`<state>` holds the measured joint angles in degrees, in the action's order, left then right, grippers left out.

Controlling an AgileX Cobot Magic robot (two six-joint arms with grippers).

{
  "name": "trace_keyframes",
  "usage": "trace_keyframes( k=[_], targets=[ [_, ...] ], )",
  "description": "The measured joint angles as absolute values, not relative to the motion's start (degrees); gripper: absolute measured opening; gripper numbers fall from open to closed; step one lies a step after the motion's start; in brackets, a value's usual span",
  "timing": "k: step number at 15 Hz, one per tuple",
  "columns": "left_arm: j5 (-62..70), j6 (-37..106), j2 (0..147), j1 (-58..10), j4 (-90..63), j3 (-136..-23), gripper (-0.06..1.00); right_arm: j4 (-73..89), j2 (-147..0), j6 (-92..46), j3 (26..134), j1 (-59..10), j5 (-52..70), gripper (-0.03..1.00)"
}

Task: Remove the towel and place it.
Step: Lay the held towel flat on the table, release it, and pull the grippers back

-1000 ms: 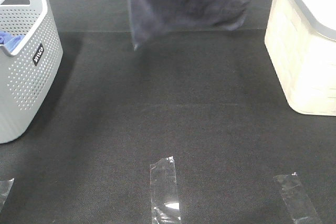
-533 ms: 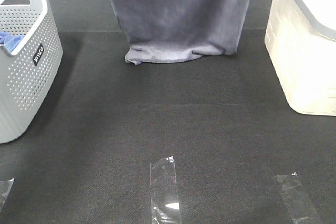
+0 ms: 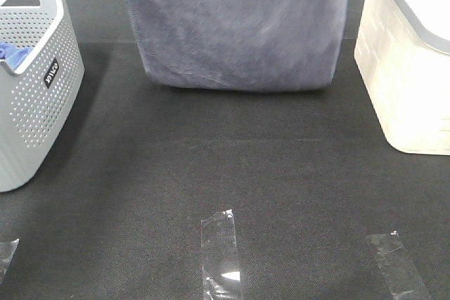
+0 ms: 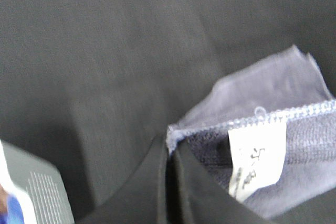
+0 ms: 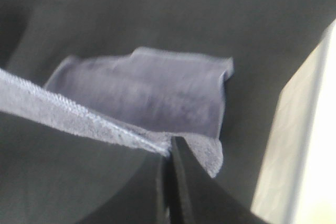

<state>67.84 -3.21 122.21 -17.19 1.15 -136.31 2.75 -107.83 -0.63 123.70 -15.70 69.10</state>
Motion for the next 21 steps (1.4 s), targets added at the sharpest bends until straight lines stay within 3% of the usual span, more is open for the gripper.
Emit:
trace_keyframes(
  k=[1,4,11,16,21],
  targets=[
    [68.53,-3.21,122.15,-17.07,0.57,-136.31,0.0,3.44,-105.37,-0.63,116.02,-15.7,68.93,0.0],
    [68.98,-3.21,121.64,-17.07,-2.41,-134.82,0.0,3.44,-101.64,-0.63,108.58,-15.64,68.81,0.0],
    [68.98,-4.18,105.31,-24.41,-1.89,-96.2,0.0,10.77,-88.46,-0.57,76.43,-15.18,68.7,0.0],
    [68.58,-11.17,93.74,-33.35,-2.01,-76.2,0.0,14.15,-74.31,-0.57,56.38,-15.07,68.81,0.0],
    [68.41,-20.34,85.66,-42.06,-1.78,-64.4,0.0,18.33,-63.71,-0.57,46.07,-15.07,68.87,0.0]
  ],
)
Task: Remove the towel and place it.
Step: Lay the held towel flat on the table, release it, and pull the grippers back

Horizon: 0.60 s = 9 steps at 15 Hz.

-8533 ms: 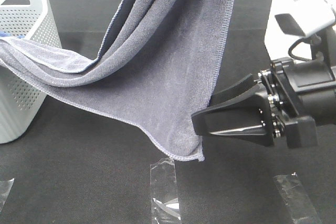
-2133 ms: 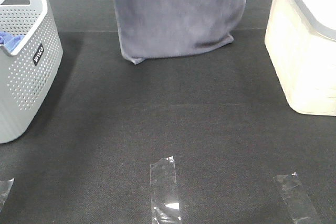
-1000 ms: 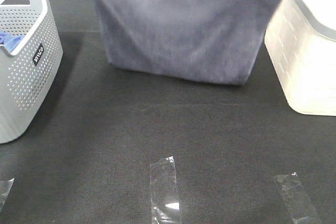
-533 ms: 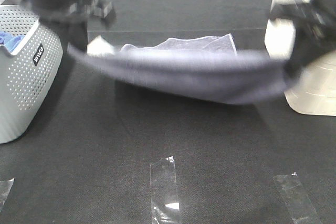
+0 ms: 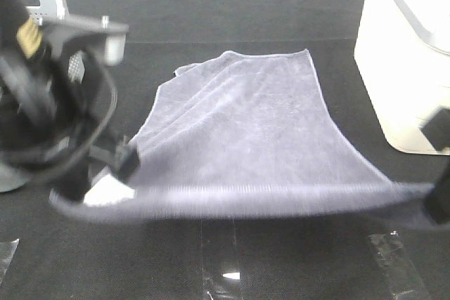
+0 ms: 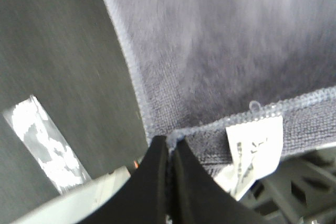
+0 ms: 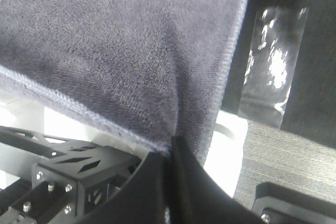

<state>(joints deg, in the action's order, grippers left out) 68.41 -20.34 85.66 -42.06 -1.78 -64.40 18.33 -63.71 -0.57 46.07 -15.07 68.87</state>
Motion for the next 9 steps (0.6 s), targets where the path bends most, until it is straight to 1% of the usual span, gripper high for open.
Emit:
trace_keyframes(
  k=[3,5,7,9],
  targets=[
    [67.38,-26.64,84.05,-48.93,-3.21,-56.89,0.0,20.0,-58.56,0.52,40.85,-15.07,68.98,0.0],
    [66.92,-29.28,84.05,-52.31,-4.41,-54.03,0.0,20.97,-57.3,0.63,37.76,-15.07,69.16,0.0],
    [66.18,-31.17,84.05,-54.95,-5.5,-52.54,0.0,21.03,-57.3,0.74,34.38,-15.07,69.16,0.0],
    [65.43,-32.09,84.05,-55.58,-6.07,-51.68,0.0,20.97,-57.3,0.74,32.66,-15.07,69.16,0.0]
  ],
)
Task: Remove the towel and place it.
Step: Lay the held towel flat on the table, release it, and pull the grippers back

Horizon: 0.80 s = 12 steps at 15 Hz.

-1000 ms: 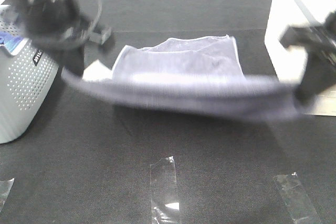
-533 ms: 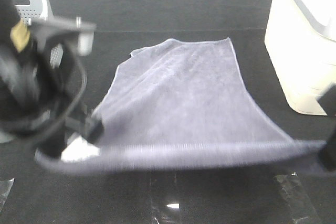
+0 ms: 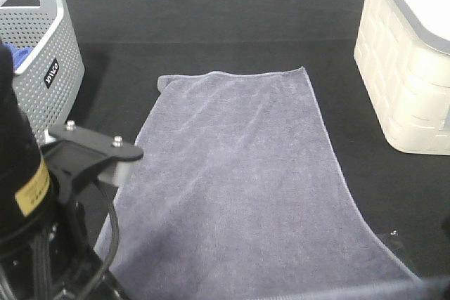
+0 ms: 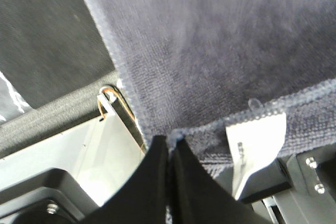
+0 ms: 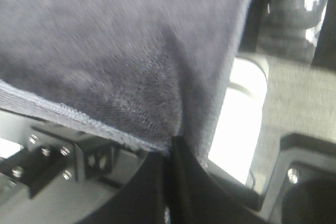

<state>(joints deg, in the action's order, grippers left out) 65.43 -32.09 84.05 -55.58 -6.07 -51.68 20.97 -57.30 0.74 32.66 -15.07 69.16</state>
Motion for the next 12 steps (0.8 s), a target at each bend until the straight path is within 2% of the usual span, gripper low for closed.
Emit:
trace_keyframes(
  k=[3,4,6,8,10,11,12],
  targets=[
    [63.48,-35.01,84.05,-55.81,-7.28,-49.45,0.01,21.6,-57.3,0.74,29.97,-15.07,69.16,0.0],
    [63.37,-35.47,84.0,-55.81,-7.33,-49.27,0.05,21.26,-57.24,0.74,29.85,-15.07,69.1,0.0],
    [63.43,-35.87,84.0,-55.81,-7.39,-49.1,0.29,20.4,-56.89,0.86,29.85,-15.07,69.1,0.03],
    [63.94,-35.87,84.0,-55.81,-6.99,-48.99,0.5,19.82,-56.89,1.32,29.85,-15.07,69.16,0.27],
    [64.17,-35.87,84.0,-55.81,-6.93,-48.99,0.64,19.6,-56.89,1.83,29.85,-15.01,69.27,0.61],
    [64.17,-35.87,84.0,-55.81,-6.93,-48.99,0.67,19.6,-56.89,1.83,29.91,-15.01,69.33,0.7],
    [64.17,-35.87,84.0,-55.81,-6.82,-48.99,0.69,19.6,-56.89,1.83,29.91,-15.01,69.33,0.74]
  ],
)
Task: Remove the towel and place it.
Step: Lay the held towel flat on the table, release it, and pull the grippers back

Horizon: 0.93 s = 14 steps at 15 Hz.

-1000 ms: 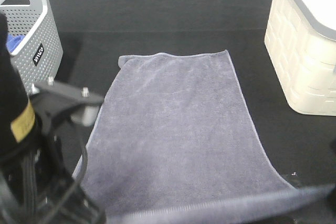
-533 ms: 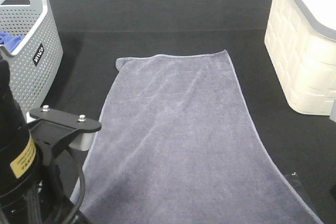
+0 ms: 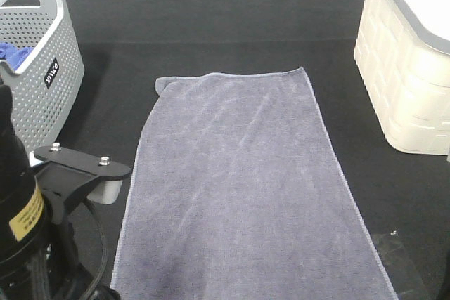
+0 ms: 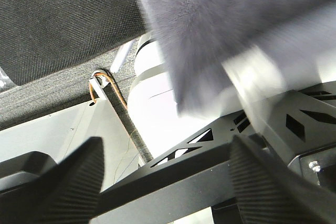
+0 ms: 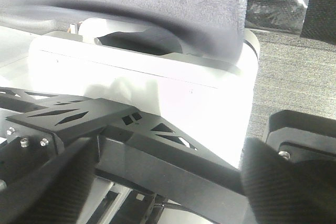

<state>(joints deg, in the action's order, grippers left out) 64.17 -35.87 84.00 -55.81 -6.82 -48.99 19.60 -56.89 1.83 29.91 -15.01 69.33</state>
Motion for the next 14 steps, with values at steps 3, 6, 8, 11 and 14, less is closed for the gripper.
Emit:
trace_keyframes(
  k=[3,6,8,11,14],
  targets=[
    [64.17,-35.87,84.0,-55.81,-5.79,-48.99,0.7,19.48,-56.89,1.55,30.08,-15.01,69.61,0.77],
    [64.17,-35.87,84.0,-55.23,-1.95,-48.99,0.7,19.14,-56.89,0.0,32.89,-14.95,69.61,0.75],
    [62.97,-35.87,84.0,-52.37,0.86,-50.02,0.7,17.99,-56.89,-1.2,36.21,-14.84,69.61,0.7],
    [55.12,-33.35,84.0,-43.03,4.98,-54.72,0.7,17.7,-58.56,-2.29,43.83,-14.84,67.72,0.55],
    [41.94,-29.85,84.0,-34.26,5.33,-56.84,0.7,17.65,-63.37,-2.69,51.57,-14.84,65.55,0.43]
  ],
)
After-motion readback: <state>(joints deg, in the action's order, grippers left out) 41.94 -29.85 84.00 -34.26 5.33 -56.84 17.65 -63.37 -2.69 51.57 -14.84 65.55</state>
